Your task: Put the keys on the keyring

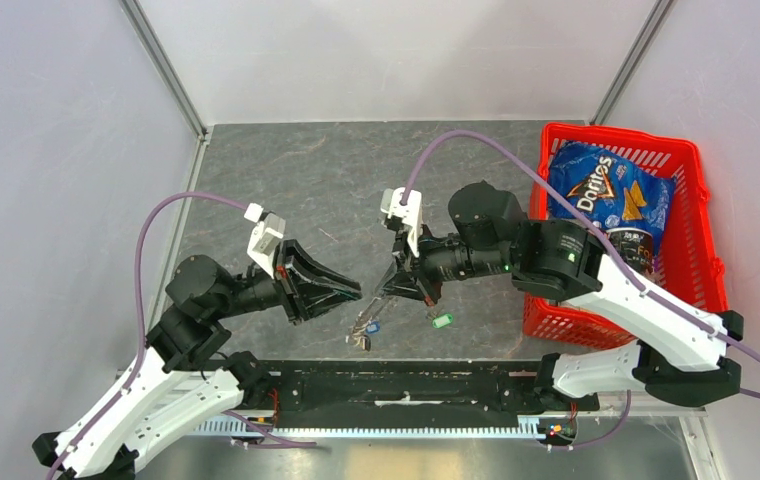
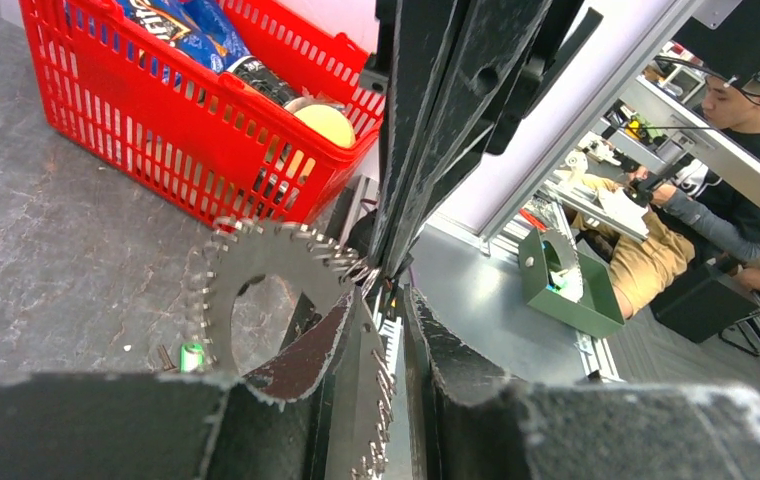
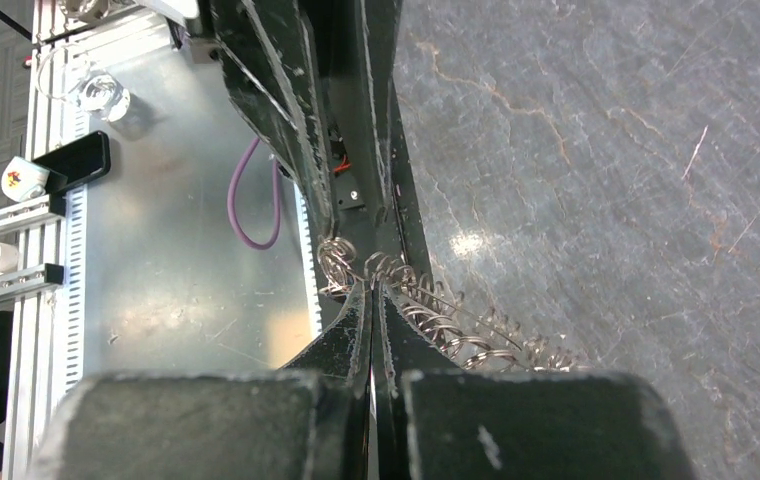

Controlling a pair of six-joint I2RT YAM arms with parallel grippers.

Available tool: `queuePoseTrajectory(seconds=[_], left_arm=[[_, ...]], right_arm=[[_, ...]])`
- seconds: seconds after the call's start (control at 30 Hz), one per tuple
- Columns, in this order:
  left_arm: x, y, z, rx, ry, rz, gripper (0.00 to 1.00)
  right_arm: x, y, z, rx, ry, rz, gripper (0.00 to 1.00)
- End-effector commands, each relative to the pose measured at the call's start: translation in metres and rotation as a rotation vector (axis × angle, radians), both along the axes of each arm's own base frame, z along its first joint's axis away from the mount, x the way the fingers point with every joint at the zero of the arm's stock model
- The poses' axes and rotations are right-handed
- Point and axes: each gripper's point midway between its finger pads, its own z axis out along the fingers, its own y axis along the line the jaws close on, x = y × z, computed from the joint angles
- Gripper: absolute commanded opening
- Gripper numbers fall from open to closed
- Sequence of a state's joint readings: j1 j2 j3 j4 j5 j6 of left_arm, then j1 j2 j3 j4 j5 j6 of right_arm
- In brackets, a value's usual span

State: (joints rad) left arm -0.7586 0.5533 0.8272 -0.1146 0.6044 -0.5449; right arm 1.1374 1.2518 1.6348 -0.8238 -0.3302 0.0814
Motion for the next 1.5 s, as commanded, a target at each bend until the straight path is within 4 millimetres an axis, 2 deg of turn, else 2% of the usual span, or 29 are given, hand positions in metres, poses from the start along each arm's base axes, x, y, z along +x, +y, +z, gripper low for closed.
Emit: queuePoseTrajectory(seconds=[0.0, 0.73, 1.47], left_arm=[[-0.007, 0.000, 0.009, -0.045, -0.010, -0.032, 0.28], [-0.007, -0.007, 0.011, -0.086, -0.024, -0.074, 0.28], [-0.015, -0.012, 0.014, -0.133, -0.044, -0.147, 0.27]], right_arm=[[-0.003, -0.001, 0.059, 0.176, -0.081, 0.003, 0.00], [-0.008, 0.007, 0.067, 0.200, -0.067, 0.036, 0.00], [-0.007, 0.013, 0.069, 0.208, -0.058, 0.036, 0.00]])
